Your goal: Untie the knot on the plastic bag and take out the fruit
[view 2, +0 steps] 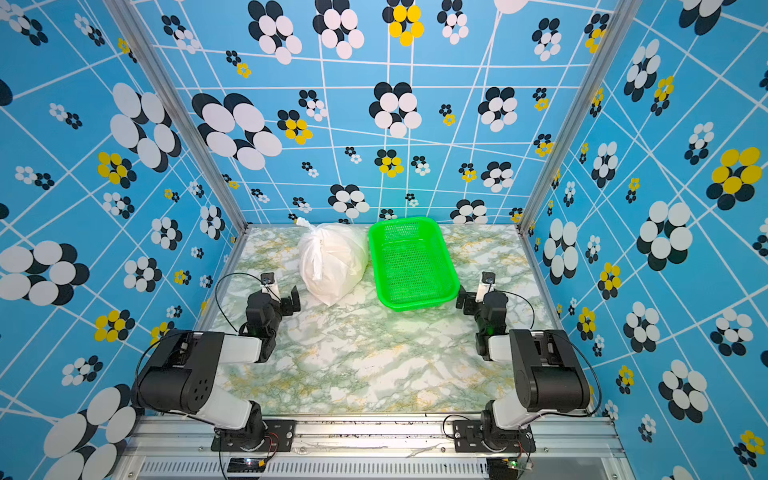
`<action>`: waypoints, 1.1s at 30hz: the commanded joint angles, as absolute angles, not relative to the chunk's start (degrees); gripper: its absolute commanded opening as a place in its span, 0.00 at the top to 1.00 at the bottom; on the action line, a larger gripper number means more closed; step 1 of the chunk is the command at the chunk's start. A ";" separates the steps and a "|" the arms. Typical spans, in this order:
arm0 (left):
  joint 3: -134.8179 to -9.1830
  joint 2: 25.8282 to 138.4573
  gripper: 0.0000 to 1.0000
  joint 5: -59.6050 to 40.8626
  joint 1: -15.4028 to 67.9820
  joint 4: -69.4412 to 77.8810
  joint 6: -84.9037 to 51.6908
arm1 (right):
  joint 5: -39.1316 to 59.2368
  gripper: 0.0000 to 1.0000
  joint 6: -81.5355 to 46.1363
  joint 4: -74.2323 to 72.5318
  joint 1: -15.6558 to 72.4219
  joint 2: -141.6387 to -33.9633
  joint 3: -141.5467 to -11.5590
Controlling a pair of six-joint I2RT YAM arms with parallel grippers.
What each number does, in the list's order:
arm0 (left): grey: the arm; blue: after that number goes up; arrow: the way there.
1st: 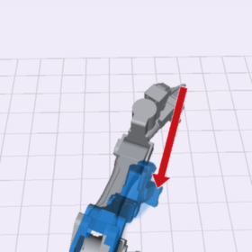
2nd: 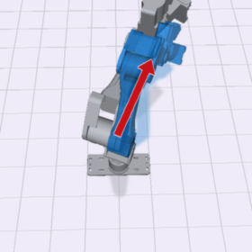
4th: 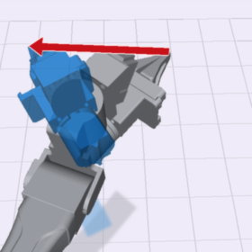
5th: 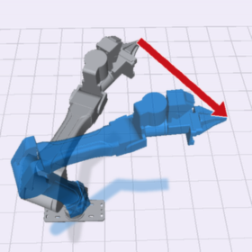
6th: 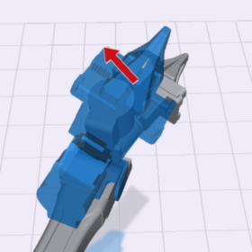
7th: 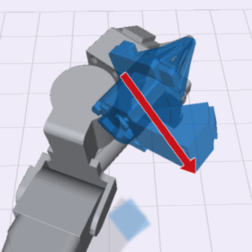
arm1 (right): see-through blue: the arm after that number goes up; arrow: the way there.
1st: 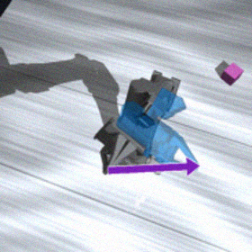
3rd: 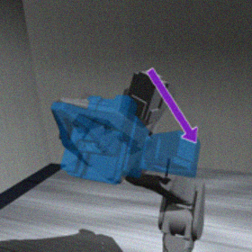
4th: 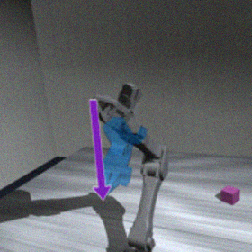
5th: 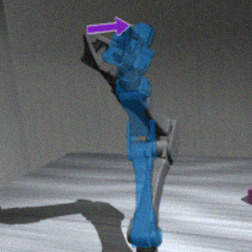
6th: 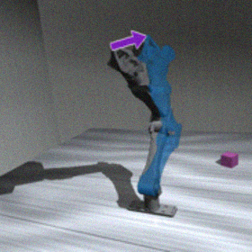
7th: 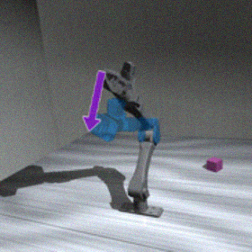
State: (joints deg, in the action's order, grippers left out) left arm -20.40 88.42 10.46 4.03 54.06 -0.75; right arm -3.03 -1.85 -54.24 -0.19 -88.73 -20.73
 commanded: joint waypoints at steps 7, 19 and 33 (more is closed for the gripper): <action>-21.56 88.59 0.01 6.02 2.40 53.18 -0.61 | -2.81 0.01 -0.96 -54.02 -0.16 -89.12 -21.44; -21.49 88.59 0.01 5.98 2.33 53.23 -0.64 | -2.81 0.01 -1.04 -54.12 -0.12 -89.18 -21.36; -20.98 86.76 0.01 5.45 3.50 52.92 1.14 | -2.95 0.01 -1.01 -54.21 -0.10 -88.38 -21.05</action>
